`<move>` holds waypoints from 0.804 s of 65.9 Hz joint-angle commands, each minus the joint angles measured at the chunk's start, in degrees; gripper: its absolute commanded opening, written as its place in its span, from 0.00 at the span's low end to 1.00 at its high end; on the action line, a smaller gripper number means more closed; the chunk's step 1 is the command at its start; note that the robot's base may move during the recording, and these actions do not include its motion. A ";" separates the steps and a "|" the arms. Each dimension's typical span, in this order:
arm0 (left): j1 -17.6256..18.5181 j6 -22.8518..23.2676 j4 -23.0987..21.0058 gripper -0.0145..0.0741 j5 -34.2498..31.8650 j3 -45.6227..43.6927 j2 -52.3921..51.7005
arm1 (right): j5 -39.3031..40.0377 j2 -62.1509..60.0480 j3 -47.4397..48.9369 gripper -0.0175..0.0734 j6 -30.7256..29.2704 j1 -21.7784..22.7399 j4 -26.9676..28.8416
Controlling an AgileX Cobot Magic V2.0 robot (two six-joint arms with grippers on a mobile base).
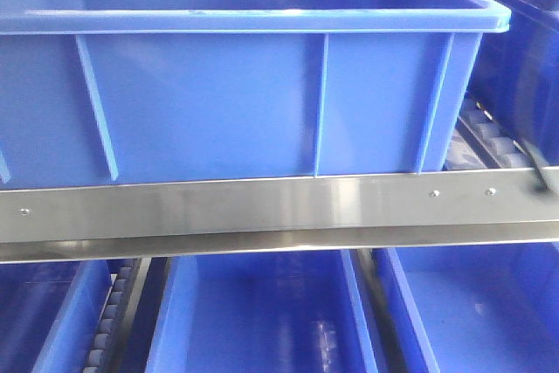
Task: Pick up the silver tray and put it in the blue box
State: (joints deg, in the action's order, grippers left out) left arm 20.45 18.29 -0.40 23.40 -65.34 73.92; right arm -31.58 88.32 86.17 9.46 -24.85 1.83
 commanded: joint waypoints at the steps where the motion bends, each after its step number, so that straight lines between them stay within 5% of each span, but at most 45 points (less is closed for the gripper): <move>1: -0.03 -0.07 -0.45 0.16 -10.05 5.20 -7.55 | 12.67 -9.23 -6.65 0.26 -3.50 -0.65 0.13; 11: -0.03 -0.26 0.40 0.16 -20.32 17.54 -18.77 | 25.19 -21.19 -23.73 0.26 -3.52 -1.05 0.00; 21: -0.03 -0.26 8.90 0.16 -24.40 26.84 -29.46 | 35.44 -33.63 -38.73 0.26 -3.52 -1.05 -4.18; 53: -0.03 -0.26 12.97 0.16 -9.15 40.12 -62.65 | 32.65 -64.76 -60.85 0.26 -3.52 -1.05 -4.18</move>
State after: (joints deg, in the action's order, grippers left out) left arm 20.45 18.20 12.17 15.40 -24.36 13.93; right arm -2.30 26.16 24.50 6.70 -25.84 -1.65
